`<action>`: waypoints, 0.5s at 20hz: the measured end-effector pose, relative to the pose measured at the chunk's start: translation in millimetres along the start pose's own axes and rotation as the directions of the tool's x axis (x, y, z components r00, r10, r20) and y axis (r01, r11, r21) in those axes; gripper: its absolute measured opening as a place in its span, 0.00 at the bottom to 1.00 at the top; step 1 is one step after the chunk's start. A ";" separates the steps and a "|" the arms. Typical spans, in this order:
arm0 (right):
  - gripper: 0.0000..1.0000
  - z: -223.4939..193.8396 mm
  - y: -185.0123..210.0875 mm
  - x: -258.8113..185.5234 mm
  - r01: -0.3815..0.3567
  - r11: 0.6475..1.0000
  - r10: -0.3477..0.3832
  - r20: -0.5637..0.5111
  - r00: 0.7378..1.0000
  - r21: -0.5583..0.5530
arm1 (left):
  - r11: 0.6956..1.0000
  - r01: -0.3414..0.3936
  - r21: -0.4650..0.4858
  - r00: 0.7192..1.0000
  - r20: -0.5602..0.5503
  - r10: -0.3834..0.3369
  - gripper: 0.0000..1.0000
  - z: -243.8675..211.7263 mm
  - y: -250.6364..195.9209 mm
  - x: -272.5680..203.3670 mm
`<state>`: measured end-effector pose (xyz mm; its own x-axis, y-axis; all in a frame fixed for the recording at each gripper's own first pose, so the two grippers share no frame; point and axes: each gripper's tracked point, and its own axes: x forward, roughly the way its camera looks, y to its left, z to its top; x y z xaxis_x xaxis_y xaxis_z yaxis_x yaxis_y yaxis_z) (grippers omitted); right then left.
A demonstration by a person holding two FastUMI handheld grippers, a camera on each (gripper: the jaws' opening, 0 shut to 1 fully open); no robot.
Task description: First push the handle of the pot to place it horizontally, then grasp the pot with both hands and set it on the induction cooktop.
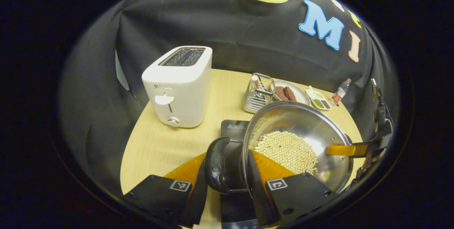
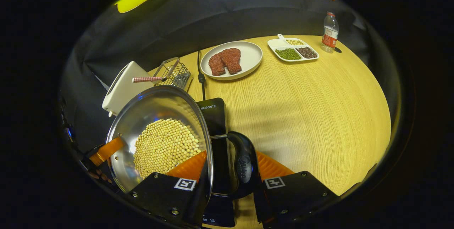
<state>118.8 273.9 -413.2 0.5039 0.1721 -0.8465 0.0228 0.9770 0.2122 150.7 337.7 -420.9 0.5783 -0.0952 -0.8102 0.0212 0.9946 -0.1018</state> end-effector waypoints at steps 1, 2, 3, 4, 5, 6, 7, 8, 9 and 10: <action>0.55 -0.8 -1.9 1.5 0.000 1.000 0.000 0.002 1.000 0.014 | 1.000 0.006 -0.007 1.000 0.003 -0.006 0.60 -0.6 -0.7 4.5; 0.55 -2.2 -2.3 3.3 -0.006 1.000 0.006 0.005 1.000 0.023 | 1.000 0.007 -0.009 1.000 0.004 -0.007 0.63 -1.4 -0.4 7.3; 0.55 -2.9 -1.9 5.1 -0.010 1.000 0.010 0.008 1.000 0.020 | 1.000 0.011 -0.006 1.000 0.011 -0.011 0.62 -3.9 0.9 6.6; 0.55 -3.9 -1.9 6.0 -0.012 1.000 0.012 0.012 1.000 0.017 | 1.000 0.012 -0.003 1.000 0.016 -0.012 0.60 -5.4 2.2 6.2; 0.55 -3.7 -0.9 7.4 -0.015 1.000 0.015 0.020 1.000 0.015 | 1.000 0.012 -0.006 1.000 0.023 -0.012 0.60 -7.2 4.2 2.3; 0.55 -1.1 0.3 7.7 -0.022 1.000 0.021 0.034 0.999 0.010 | 1.000 0.015 -0.018 0.999 0.031 -0.014 0.64 -6.5 5.7 1.4; 0.55 1.1 2.7 7.3 -0.029 1.000 0.029 0.051 0.998 0.002 | 0.999 0.020 -0.039 0.999 0.038 -0.018 0.63 -7.2 6.8 1.3; 0.55 2.1 4.4 7.3 -0.039 0.999 0.040 0.060 0.997 -0.006 | 0.998 0.024 -0.061 0.999 0.042 -0.022 0.60 -8.9 8.7 0.3; 0.50 4.3 7.0 7.2 -0.057 0.998 0.058 0.068 0.996 -0.015 | 0.997 0.024 -0.075 0.999 0.048 -0.021 0.60 -10.9 9.5 -2.1; 0.58 5.2 7.6 5.6 -0.065 0.998 0.066 0.068 0.995 -0.024 | 0.997 0.025 -0.077 0.998 0.064 -0.020 0.62 -9.9 10.4 -5.0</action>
<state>126.2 281.6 -413.8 0.5619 0.2272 -0.7954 -0.0308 0.9666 0.2544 139.9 348.1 -423.5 0.6289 -0.1119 -0.7694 -0.0275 0.9858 -0.1658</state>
